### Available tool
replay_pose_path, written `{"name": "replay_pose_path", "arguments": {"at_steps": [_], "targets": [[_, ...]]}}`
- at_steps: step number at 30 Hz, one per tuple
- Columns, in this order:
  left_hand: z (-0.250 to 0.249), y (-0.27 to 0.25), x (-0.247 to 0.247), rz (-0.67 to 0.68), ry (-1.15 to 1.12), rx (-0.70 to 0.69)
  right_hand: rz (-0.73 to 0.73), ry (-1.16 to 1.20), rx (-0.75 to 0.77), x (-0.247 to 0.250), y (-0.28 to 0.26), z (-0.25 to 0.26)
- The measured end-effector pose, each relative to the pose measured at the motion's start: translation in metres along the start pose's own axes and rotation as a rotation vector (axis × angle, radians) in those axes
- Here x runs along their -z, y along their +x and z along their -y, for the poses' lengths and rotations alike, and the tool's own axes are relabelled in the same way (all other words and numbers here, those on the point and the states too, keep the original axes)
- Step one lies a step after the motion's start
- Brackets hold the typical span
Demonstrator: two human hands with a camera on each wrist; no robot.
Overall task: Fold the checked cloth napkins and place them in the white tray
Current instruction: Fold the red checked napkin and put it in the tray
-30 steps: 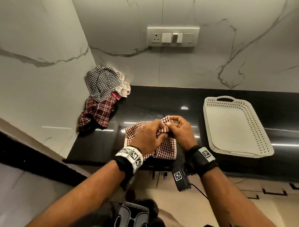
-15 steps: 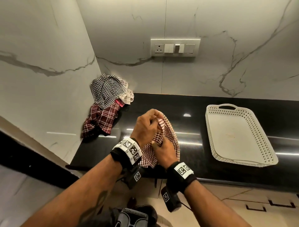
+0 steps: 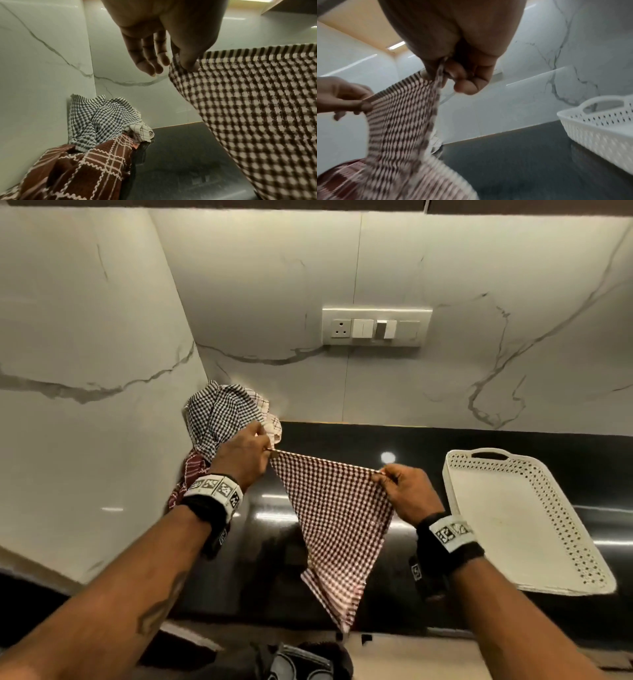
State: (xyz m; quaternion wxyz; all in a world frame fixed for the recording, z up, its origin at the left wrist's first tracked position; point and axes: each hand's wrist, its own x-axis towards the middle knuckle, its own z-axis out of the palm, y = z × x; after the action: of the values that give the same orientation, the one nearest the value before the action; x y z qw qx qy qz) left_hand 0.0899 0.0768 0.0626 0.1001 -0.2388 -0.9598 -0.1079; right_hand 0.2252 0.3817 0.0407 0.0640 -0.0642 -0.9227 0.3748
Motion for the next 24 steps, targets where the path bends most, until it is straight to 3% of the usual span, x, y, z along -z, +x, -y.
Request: {"name": "replay_pose_path", "arguments": {"at_steps": [5,7,12,16,19,24], "targets": [[0.017,0.086,0.012,0.004,-0.083,0.013,-0.028,-0.212,-0.079,0.036,0.101,0.002],[0.018,0.117,0.029,-0.002,-0.111,0.009,-0.101,-0.231,-0.062,0.060,0.124,0.023],[0.013,0.160,0.110,-0.252,-0.320,-0.016,-0.437,-0.094,0.220,0.129,0.136,0.090],[0.000,0.145,0.165,-0.451,-0.554,-0.072,-0.555,0.030,0.332,0.164,0.119,0.114],[-0.015,0.107,0.175,-0.572,-0.558,-0.073,-0.585,0.090,0.360,0.172,0.094,0.119],[-0.027,0.021,0.135,-0.555,-0.473,-0.096,-0.412,0.227,0.330,0.138,0.044,0.077]]}}
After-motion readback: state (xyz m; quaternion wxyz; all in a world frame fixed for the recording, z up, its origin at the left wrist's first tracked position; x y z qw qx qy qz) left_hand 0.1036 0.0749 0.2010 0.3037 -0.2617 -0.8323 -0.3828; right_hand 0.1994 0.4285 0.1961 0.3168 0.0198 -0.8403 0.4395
